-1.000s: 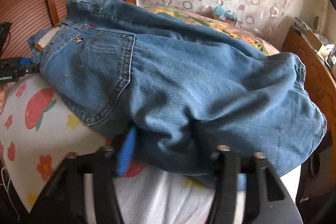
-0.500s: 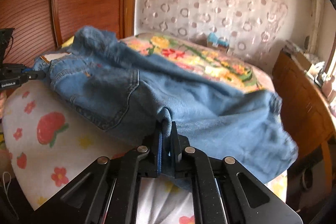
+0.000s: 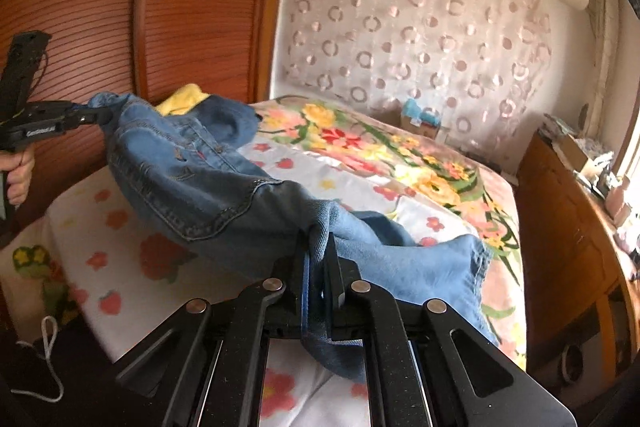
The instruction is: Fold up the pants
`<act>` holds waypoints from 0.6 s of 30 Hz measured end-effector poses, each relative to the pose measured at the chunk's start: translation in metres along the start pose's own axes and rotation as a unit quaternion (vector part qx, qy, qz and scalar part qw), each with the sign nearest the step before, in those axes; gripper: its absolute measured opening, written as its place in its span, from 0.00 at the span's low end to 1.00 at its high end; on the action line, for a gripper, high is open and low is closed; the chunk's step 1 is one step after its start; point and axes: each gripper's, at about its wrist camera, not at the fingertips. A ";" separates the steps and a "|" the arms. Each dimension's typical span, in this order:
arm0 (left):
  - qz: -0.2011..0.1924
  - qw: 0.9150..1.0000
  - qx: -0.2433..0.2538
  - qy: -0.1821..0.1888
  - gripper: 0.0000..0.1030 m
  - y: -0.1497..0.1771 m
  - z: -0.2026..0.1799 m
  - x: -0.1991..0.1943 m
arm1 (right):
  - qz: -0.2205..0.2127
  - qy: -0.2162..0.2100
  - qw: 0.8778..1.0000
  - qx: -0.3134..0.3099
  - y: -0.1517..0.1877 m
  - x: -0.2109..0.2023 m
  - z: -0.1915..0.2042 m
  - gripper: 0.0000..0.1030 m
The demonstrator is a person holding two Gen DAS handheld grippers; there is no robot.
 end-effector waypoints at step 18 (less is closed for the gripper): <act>0.072 0.997 -0.024 -0.011 0.20 0.098 0.013 -0.038 | 0.054 -0.086 0.993 0.068 0.075 -0.014 0.050 0.23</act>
Point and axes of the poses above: each gripper's, at about its wrist camera, not at the fingertips, and x roughly the way its jaws point, z to its left, y to its underside, and after that the axes turned 3 degrees about -z, right-handed
